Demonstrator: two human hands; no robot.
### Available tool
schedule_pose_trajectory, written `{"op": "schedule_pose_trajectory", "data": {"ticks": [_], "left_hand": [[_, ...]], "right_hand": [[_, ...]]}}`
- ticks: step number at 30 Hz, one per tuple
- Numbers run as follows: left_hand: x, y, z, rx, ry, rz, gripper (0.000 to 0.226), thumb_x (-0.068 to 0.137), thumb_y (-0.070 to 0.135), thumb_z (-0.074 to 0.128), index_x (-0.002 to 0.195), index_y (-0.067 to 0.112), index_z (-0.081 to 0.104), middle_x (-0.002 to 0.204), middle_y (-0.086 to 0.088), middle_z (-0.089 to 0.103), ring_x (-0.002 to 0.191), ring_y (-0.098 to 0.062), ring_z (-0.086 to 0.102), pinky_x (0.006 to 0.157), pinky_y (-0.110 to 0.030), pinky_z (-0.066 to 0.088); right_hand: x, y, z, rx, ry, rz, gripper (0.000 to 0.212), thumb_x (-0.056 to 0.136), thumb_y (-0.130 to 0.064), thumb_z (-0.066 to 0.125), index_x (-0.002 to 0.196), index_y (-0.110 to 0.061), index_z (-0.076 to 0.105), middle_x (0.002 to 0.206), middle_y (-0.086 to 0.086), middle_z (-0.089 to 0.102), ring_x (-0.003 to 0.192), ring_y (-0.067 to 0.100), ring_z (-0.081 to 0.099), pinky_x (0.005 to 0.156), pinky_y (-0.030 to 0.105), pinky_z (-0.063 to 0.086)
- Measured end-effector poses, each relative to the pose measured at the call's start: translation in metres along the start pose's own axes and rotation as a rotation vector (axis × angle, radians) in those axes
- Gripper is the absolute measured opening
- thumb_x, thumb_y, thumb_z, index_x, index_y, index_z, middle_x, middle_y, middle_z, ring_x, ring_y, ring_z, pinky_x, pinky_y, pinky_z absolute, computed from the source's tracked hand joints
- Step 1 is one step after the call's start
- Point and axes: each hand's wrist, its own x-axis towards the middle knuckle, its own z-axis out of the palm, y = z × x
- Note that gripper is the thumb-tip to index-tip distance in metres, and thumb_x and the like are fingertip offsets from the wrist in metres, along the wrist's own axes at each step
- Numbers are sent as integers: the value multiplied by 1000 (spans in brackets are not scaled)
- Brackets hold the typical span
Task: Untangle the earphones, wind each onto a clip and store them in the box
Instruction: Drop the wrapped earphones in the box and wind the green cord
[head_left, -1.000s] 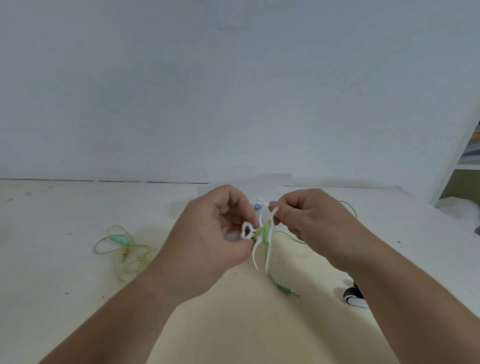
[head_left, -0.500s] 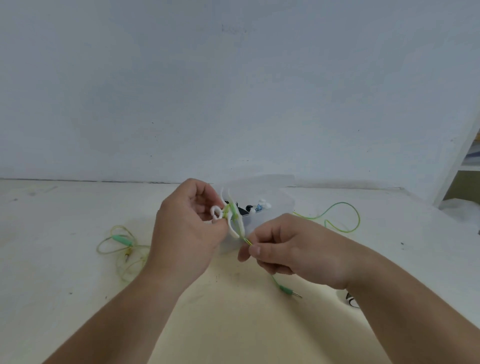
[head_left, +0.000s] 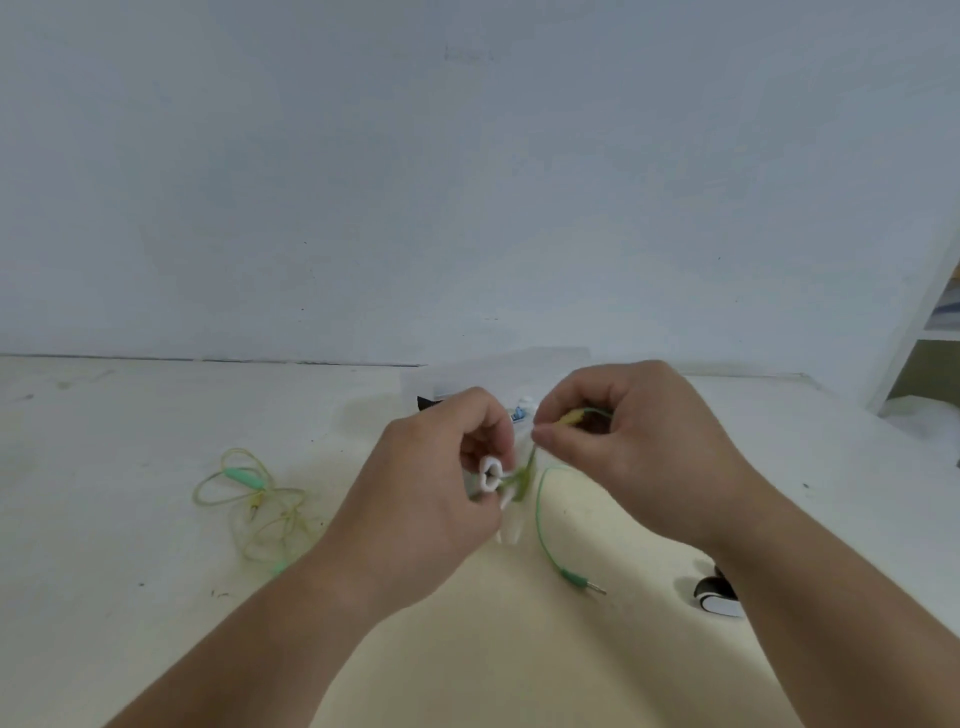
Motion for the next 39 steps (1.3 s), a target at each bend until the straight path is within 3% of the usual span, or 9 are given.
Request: {"op": "schedule_pose_trajectory", "data": {"ticks": [5,10,13,16,21,24,29,34,39], "left_hand": [[4,3,-5,-311,-57,-65,36,69,-11,74,80,20,62,81,2,71,78,-17,69,81,-38,59],[5,6,-8,-576,-69,-101,31,60,-7,70,76,17,59,79,-3,70,72,-15,65,70,-22,52],[6,6,-7,-723,-53,-114,38,58,-15,66,74,20,60,80,-6,68,74,-18,64,68,-26,52],[8,6,-7,-829,62,-156,38,56,-14,69,76,17,58,79,-4,66,72,-17,64,67,-24,54],[14,-6,-9,-567,366,-204,41,69,-25,68,80,13,55,75,4,69,71,-13,69,69,-23,53],[15,-12,-9,-396,434,-192,38,68,-22,70,79,12,58,79,-3,71,73,-15,71,67,-19,55],[13,-16,-7,-187,388,-122,40,67,-14,75,77,22,59,78,4,71,75,-14,70,75,-31,59],[6,-8,-3,17,303,-4,36,68,-5,75,78,26,59,78,13,66,77,-8,65,69,-19,51],[3,-5,-2,39,105,43,33,68,-1,72,80,27,60,78,8,66,78,-14,65,72,-32,52]], "right_hand": [[5,6,-1,229,20,100,12,86,-20,75,74,-21,73,54,-5,60,45,9,43,46,20,36],[6,8,-1,473,-27,183,18,89,-14,69,74,-5,70,51,2,46,44,12,34,44,19,30],[5,11,2,509,-164,217,30,97,-16,59,74,3,63,55,3,37,48,15,25,47,26,21],[2,10,15,473,-311,226,41,104,-25,48,67,-10,56,57,0,34,50,13,23,48,25,19],[-2,8,32,386,-502,216,34,106,-22,43,87,-10,68,57,-6,40,50,9,30,48,17,27],[-4,6,29,292,-550,171,31,105,-20,48,86,-13,72,57,-8,38,54,12,30,52,21,28],[-3,1,14,181,-502,108,33,102,-27,54,77,-16,72,54,-10,36,55,16,29,54,29,27],[-5,-5,7,149,-533,8,30,102,-20,54,83,-1,69,50,-15,38,50,6,34,54,19,29],[-3,-6,-2,215,-323,18,27,98,-19,59,74,-14,71,51,-11,35,51,12,28,45,17,24]]}}
